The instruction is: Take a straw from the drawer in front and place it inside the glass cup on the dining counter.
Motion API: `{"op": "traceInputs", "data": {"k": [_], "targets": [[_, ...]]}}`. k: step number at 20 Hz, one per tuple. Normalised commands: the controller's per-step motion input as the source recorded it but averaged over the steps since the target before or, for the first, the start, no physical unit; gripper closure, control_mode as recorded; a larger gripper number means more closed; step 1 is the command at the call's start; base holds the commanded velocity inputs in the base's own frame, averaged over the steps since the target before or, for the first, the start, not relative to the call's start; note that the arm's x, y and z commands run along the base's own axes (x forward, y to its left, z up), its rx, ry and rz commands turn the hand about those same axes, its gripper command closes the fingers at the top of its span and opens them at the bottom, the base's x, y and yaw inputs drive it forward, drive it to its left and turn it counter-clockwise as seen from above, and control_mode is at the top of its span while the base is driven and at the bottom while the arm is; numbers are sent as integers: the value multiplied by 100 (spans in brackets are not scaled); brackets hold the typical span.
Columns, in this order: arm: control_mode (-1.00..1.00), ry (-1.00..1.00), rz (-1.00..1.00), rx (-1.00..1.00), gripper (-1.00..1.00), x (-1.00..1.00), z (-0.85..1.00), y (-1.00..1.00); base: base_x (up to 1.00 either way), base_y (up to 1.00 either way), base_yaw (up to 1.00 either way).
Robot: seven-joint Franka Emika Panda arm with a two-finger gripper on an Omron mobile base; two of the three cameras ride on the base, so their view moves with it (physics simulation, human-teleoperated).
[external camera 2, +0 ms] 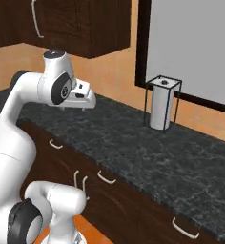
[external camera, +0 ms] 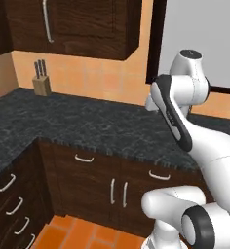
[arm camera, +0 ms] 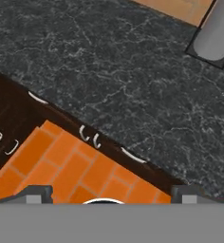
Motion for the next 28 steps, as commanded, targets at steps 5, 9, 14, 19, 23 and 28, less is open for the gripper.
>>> {"op": "traceInputs", "data": {"k": [5,9,14,19,23,28], "targets": [[100,0,0,0,-100,0,0,0,-26,-73,50],[100,0,0,0,-100,0,0,0,-55,-75,29],[100,0,0,0,-100,0,0,0,-31,-71,28],[100,0,0,0,-100,0,0,0,15,-71,41],[100,0,0,0,-100,0,0,0,13,-83,55],[-100,-1,15,-1,-100,-19,0,10,0,-20,20]]}}
